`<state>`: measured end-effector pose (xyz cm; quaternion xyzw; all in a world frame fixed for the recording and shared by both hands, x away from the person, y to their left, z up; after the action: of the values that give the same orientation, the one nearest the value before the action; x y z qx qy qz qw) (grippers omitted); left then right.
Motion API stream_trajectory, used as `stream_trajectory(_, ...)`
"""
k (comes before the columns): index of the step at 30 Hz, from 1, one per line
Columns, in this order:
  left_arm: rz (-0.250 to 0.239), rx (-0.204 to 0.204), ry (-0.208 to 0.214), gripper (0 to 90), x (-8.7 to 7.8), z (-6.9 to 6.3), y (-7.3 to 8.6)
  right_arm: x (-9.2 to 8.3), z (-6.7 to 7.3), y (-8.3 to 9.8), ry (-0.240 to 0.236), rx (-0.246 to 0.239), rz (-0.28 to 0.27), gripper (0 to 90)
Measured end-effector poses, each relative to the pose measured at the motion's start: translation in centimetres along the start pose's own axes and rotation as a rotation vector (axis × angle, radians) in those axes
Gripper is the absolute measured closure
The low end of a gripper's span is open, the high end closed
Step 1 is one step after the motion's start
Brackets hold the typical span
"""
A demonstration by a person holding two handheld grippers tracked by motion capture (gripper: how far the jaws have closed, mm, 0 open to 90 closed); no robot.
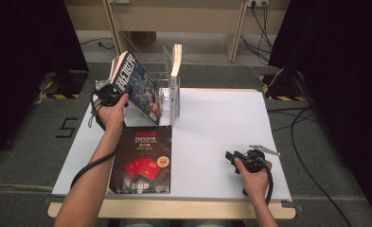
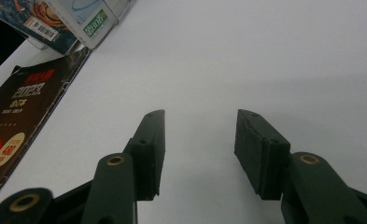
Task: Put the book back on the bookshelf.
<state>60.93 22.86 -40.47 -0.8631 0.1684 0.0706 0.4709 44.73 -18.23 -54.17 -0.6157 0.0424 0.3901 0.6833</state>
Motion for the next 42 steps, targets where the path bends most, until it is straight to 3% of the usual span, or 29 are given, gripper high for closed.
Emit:
stream_trajectory(10, 0.016, -0.072, 0.005, 72.1, 0.8, 0.2, -0.4, 0.1, 0.1, 0.1, -0.001, 0.005, 0.004, 54.1)
stream_trajectory(16, 0.028, -0.004, 0.001, 74.8, 1.0, -0.7, -1.0, 0.1, 0.1, 0.0, -0.001, -0.002, -0.004, 54.2)
stream_trajectory(21, 0.025, 0.154, -0.028, 75.8, 1.1, -2.1, -1.6, 0.1, -0.1, 0.1, 0.000, -0.004, -0.003, 54.2)
stream_trajectory(26, -0.031, 0.344, -0.071, 75.7, 0.9, -3.7, -1.3, 0.1, -0.2, 0.2, 0.000, 0.003, -0.001, 54.3)
stream_trajectory(28, -0.047, 0.404, -0.080, 75.3, 0.9, -4.2, -0.9, 0.0, -0.3, 0.3, 0.002, 0.005, -0.001, 54.3)
stream_trajectory(29, -0.068, 0.413, -0.086, 75.2, 0.9, -4.2, -0.7, 0.0, -0.4, 0.3, 0.006, 0.005, -0.003, 54.2)
stream_trajectory(32, -0.120, 0.389, -0.097, 74.8, 0.5, -3.9, -0.4, -0.2, -0.4, 0.3, 0.006, 0.007, -0.005, 54.2)
stream_trajectory(37, -0.167, 0.287, -0.101, 73.8, 0.0, -2.9, -0.3, -0.2, -0.4, 0.3, 0.006, 0.004, -0.001, 54.2)
stream_trajectory(40, -0.168, 0.300, -0.098, 72.8, 0.0, -2.9, -0.2, -0.2, -0.2, 0.2, 0.005, 0.001, -0.002, 54.2)
stream_trajectory(42, -0.159, 0.332, -0.102, 71.9, 0.1, -3.1, -0.2, -0.1, -0.2, 0.2, 0.004, 0.002, 0.000, 54.2)
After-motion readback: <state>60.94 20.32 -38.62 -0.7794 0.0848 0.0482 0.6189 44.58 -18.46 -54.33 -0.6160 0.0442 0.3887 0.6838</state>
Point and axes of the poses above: each handheld gripper's, and its own axes: x roughly forward along the jaws, y roughly out of its underside, z roughly to its left, the point moved 9 cm from there along x, roughly forward along the jaws, and after that the axes turned 13 degrees about -x, right-handed, at the moved point
